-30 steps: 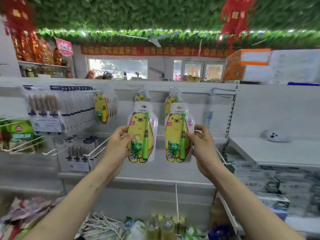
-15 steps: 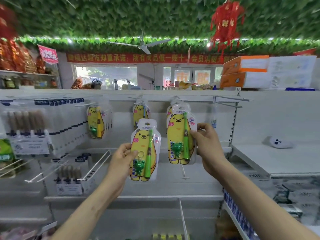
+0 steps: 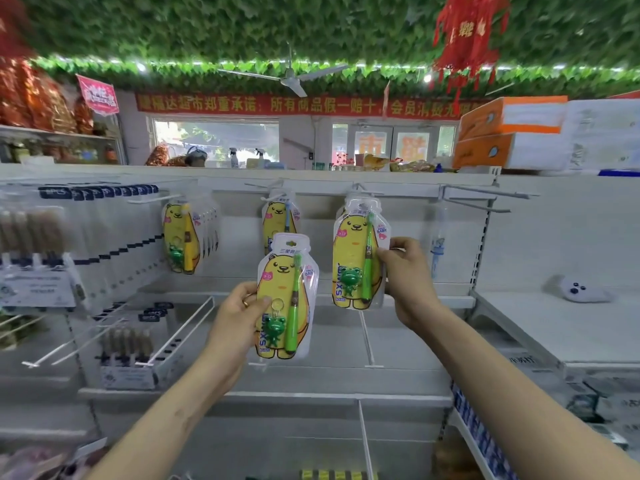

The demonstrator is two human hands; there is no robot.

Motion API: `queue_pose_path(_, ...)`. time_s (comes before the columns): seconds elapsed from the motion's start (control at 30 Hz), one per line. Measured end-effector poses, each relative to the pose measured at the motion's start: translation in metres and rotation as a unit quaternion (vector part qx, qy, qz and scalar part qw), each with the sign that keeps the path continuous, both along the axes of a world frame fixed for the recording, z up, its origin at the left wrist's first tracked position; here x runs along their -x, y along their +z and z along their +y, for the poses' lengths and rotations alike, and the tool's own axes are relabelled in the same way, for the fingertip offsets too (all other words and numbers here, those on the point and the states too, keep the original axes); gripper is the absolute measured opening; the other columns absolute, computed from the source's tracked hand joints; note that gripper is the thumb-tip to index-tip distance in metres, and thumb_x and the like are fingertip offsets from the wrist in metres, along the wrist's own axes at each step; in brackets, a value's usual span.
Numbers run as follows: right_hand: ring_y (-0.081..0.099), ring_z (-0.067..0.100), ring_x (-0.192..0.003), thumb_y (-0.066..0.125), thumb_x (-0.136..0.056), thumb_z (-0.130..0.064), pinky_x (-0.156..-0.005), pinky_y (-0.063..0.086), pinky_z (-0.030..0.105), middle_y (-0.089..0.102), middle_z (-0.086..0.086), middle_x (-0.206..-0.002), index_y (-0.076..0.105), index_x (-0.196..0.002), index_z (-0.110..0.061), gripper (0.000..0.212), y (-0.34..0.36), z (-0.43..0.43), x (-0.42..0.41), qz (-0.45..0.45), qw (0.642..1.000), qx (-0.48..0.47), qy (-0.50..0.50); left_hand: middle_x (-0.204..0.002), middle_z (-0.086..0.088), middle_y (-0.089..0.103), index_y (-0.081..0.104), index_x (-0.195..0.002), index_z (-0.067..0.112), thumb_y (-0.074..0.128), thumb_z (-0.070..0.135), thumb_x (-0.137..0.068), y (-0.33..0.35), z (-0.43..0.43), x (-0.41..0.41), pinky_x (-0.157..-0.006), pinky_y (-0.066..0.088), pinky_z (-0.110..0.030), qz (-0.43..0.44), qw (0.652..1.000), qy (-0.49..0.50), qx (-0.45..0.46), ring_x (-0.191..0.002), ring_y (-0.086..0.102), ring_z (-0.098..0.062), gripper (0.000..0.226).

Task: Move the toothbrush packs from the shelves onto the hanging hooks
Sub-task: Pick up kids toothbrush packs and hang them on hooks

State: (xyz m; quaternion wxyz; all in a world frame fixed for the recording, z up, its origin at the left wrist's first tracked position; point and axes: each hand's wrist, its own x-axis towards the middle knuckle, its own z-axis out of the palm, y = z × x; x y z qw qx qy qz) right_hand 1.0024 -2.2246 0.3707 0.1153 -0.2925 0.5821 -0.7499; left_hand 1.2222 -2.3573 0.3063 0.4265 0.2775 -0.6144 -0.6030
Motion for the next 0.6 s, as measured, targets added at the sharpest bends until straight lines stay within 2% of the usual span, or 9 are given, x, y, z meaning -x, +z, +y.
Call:
queue_pose_path(0.1,0.066,0.012,-0.084,0.055,-0.104,-0.009,-0.059,0.051,0.025,0.066,0.003,-0.104,0.054,-0.120,-0.012,0.017,-0.003,-0.028,0.025,0.005,1.000,-0.023,-0.020,-0.112,-0.011,0.076,0.064,-0.121,0.015,0.056,0.011,-0.107,-0.004,-0.008,0.000,-0.079,0.062,-0.048,-0.002,1.000,0.009,0.000,-0.100,0.076,-0.030,0.017)
queue_pose_path(0.17,0.064,0.011,-0.085,0.056,-0.104,-0.010,-0.058,0.049,0.023,0.065,0.002,-0.105,0.053,-0.120,-0.012,0.016,-0.005,-0.044,0.041,0.004,0.999,-0.042,-0.027,-0.109,-0.010,0.076,0.065,-0.120,0.015,0.056,0.011,-0.107,-0.006,-0.012,0.000,-0.073,0.061,-0.043,-0.004,1.000,0.019,-0.004,-0.094,0.077,-0.027,0.017)
queue_pose_path(0.33,0.063,0.016,-0.093,0.058,-0.101,-0.010,-0.064,0.048,0.026,0.063,0.008,-0.116,0.052,-0.127,-0.010,0.026,-0.008,-0.072,0.074,0.013,0.997,-0.070,-0.044,-0.105,-0.007,0.076,0.065,-0.119,0.014,0.056,0.010,-0.106,-0.008,-0.018,-0.003,-0.059,0.058,-0.030,-0.007,0.999,0.030,-0.008,-0.083,0.077,-0.017,0.016)
queue_pose_path(0.53,0.064,0.021,-0.102,0.058,-0.103,-0.013,-0.066,0.049,0.027,0.063,0.009,-0.119,0.053,-0.125,-0.010,0.023,-0.010,-0.085,0.094,0.029,0.995,-0.082,-0.045,-0.105,-0.007,0.077,0.065,-0.120,0.014,0.057,0.009,-0.106,-0.010,-0.017,-0.004,-0.059,0.057,-0.029,-0.004,0.999,0.034,-0.013,-0.083,0.076,-0.017,0.017)
queue_pose_path(0.6,0.065,0.024,-0.106,0.060,-0.104,-0.019,-0.071,0.055,0.031,0.064,0.009,-0.118,0.053,-0.123,-0.013,0.021,-0.014,-0.083,0.099,0.035,0.995,-0.092,-0.027,-0.105,-0.007,0.076,0.065,-0.120,0.014,0.057,0.009,-0.106,-0.010,-0.013,-0.003,-0.059,0.057,-0.030,-0.002,0.999,0.031,-0.014,-0.083,0.076,-0.017,0.017)
